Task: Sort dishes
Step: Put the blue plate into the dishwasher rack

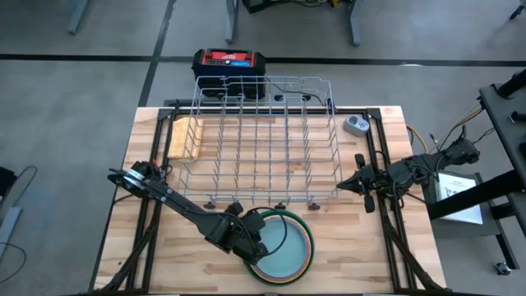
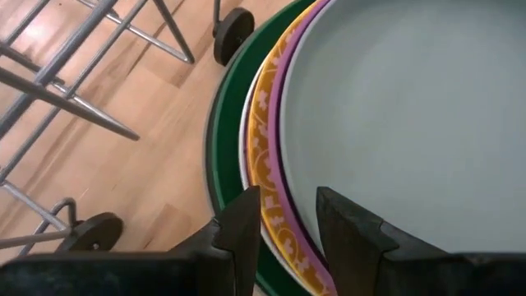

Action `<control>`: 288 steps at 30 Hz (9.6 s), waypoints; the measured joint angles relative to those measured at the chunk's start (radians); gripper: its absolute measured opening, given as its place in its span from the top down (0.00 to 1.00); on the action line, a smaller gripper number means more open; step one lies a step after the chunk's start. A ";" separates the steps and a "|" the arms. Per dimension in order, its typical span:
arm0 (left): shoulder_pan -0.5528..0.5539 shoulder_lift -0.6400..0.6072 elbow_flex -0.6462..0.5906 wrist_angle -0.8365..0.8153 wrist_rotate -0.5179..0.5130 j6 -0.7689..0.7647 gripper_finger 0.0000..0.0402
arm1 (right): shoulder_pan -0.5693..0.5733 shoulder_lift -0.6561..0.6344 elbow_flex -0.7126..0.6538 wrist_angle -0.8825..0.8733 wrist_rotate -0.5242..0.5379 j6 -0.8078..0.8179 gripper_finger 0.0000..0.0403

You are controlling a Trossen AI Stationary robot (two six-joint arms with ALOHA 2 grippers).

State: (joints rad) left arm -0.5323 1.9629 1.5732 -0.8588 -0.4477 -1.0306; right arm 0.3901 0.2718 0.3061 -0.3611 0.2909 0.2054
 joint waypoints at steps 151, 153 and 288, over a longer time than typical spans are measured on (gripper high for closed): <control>-0.017 0.150 0.345 -0.296 -0.086 0.108 0.99 | 0.000 0.103 -0.009 0.009 0.000 0.019 1.00; -0.017 0.150 0.348 -0.310 -0.095 0.108 0.99 | 0.000 0.102 -0.011 0.011 0.000 0.019 1.00; 0.816 -0.501 0.046 -0.624 -0.984 0.573 1.00 | 0.000 0.103 -0.054 0.104 0.001 -0.042 1.00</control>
State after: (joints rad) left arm 0.2832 1.4616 1.6196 -1.4824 -1.4313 -0.4575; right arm 0.3901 0.3744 0.2525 -0.2569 0.2916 0.1635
